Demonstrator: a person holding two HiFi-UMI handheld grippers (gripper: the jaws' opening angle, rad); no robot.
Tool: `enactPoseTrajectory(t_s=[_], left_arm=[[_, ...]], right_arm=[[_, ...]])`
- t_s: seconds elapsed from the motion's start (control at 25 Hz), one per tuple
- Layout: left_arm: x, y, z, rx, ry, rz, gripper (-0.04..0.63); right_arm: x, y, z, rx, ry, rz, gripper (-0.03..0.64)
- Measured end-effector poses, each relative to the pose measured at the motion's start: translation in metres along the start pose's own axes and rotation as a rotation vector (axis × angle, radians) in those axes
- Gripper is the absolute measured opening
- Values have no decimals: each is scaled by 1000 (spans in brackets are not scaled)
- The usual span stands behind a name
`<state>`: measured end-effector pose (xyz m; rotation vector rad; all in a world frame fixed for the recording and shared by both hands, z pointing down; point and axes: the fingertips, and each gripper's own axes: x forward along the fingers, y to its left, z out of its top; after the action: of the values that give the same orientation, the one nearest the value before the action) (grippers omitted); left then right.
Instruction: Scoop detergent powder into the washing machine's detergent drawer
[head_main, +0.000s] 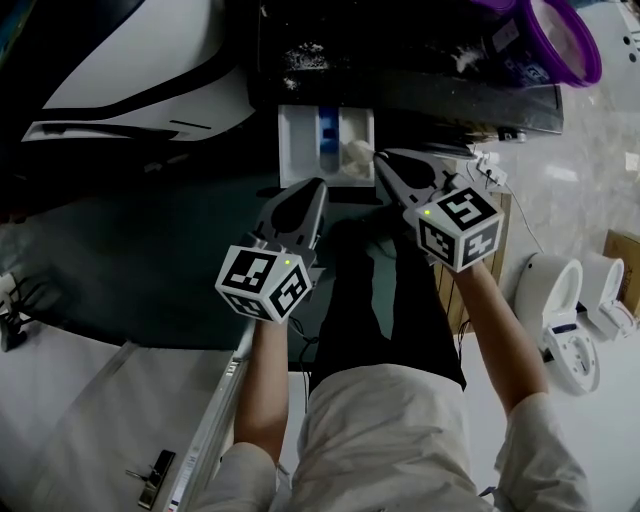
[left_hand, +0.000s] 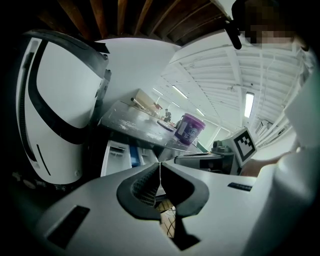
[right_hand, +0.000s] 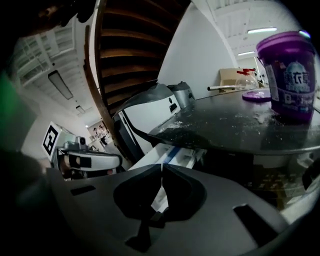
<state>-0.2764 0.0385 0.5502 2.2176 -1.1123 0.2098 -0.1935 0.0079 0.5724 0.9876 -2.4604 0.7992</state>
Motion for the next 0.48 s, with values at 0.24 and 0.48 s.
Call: enactPoseTrajectory(t_s=[0.24, 0.48], left_arm=[[3, 3, -1, -4, -5, 9, 21], [2, 4, 0, -5, -11, 14, 21]], right_arm=[[4, 4, -1, -133, 20, -17, 11], [8, 2, 1, -198, 27, -36, 10]])
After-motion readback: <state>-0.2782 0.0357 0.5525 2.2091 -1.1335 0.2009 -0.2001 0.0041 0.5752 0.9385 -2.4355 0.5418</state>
